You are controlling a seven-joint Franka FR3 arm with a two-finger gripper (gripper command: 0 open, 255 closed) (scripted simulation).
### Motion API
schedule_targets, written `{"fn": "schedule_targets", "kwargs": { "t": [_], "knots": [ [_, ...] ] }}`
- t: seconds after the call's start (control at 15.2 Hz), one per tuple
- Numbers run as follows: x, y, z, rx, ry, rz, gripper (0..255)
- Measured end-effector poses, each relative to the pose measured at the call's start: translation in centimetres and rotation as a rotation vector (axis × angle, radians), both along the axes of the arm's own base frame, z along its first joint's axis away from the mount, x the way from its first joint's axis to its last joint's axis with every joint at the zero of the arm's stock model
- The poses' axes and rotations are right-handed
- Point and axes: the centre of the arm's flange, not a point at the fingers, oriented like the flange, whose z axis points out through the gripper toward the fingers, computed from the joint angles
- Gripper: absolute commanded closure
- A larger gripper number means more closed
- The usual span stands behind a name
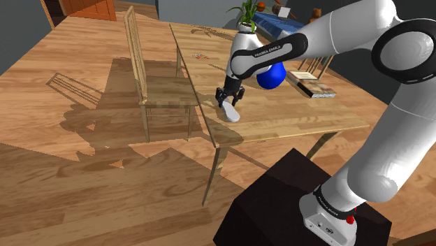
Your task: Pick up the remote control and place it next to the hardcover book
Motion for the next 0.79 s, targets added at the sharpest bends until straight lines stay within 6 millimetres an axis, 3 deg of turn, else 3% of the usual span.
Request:
{"fn": "schedule_targets", "kwargs": {
  "t": [0.79],
  "knots": [
    [0.1, -0.1, 6.1, 0.000, 0.000, 0.000, 255]
  ]
}}
